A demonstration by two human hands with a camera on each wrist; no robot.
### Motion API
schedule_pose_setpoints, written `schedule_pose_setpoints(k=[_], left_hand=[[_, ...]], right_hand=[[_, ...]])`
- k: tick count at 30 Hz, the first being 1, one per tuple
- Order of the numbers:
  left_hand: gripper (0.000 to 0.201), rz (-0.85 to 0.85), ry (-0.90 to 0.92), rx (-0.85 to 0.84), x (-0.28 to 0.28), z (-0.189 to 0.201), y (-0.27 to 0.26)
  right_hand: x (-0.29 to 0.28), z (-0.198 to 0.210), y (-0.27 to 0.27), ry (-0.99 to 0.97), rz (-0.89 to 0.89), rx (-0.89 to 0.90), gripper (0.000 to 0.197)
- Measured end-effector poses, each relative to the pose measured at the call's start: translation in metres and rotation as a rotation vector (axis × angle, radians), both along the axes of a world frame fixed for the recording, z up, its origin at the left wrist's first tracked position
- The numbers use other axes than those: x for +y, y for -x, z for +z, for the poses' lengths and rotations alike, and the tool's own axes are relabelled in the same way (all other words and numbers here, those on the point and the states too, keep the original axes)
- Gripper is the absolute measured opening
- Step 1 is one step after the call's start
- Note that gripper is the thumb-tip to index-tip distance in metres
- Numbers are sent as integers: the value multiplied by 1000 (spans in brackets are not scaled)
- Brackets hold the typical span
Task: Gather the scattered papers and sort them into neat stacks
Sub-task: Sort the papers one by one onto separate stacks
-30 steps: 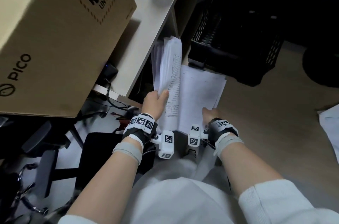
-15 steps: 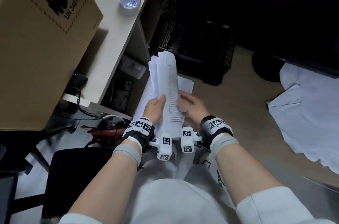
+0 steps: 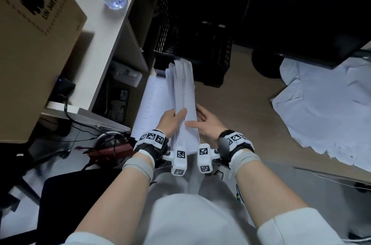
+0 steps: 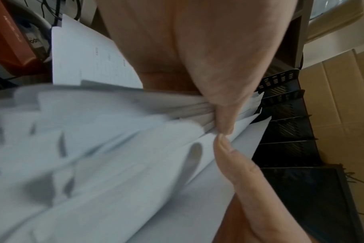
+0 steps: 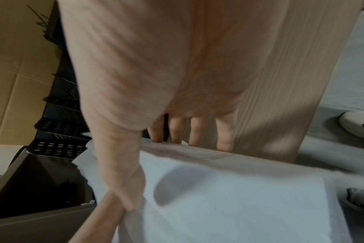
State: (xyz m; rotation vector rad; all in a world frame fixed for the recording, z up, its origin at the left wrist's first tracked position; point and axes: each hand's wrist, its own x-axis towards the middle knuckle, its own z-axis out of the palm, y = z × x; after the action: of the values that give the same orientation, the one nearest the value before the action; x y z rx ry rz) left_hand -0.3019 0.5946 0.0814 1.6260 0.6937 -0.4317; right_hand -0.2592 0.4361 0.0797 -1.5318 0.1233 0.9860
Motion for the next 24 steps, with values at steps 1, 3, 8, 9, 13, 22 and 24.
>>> schedule_pose_setpoints(k=[1,3,8,9,13,22,24], left_hand=[[20,-20,7,-5,0,0,1],[22,-24,10,-18,2,2,4],[30,55,-12,7,5,7,5],[33,83,-30,19,7,5,5],[29,126,-95,26,11,0,6],[26,186,-114,-7,14,-8,8],[25,227,-130,-19,16,-7,5]], right_hand=[[0,0,1,-11,-16,-4,94],[0,-1,3,-46,-40,0,83],[3,3,2,70,-27,-82,44],[3,3,1,134,-42,-96,33],[-2,-4,1,345,-136,-131,28],[-26,-10,-7,579,-293,-213,37],[-31,-10,-8,580,-332,-207,34]])
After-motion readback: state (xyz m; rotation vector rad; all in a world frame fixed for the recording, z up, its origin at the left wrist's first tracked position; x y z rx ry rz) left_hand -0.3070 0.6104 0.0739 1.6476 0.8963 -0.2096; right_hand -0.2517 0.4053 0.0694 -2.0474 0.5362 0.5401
